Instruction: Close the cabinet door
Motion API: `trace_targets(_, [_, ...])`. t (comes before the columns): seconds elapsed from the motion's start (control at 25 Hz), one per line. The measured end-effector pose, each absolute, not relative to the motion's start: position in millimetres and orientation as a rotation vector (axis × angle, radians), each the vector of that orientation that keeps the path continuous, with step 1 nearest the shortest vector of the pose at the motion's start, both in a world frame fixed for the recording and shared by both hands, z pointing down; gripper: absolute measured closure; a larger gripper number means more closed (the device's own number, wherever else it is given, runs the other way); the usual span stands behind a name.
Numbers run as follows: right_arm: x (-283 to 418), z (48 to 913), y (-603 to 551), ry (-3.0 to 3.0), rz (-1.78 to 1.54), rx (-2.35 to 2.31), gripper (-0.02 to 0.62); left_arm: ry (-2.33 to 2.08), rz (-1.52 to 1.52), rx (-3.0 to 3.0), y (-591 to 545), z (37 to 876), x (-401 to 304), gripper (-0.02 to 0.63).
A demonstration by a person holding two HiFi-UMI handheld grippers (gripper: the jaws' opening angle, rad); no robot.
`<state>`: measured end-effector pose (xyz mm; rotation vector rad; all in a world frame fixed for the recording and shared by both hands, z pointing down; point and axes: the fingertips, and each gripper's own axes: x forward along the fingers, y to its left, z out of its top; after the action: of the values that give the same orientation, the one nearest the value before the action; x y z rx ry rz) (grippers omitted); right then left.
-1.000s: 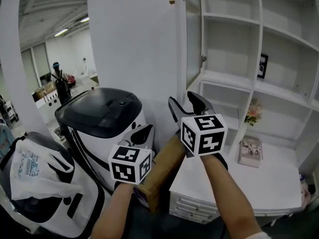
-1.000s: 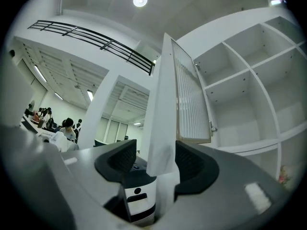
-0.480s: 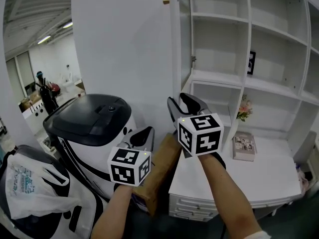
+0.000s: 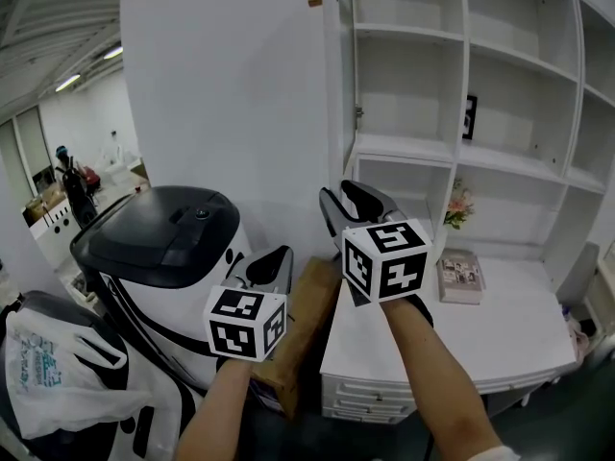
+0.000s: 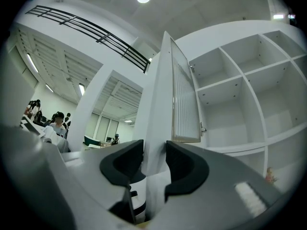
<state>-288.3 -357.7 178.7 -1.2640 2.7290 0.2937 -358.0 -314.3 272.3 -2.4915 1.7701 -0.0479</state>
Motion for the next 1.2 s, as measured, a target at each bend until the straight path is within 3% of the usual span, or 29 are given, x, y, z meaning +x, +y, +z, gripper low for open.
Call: trace_targets(1.2, [-156, 177, -372, 2.592, 0.157, -1.463, 0.525, 1.549, -0.074, -2.602, -333, 271, -266, 0.604])
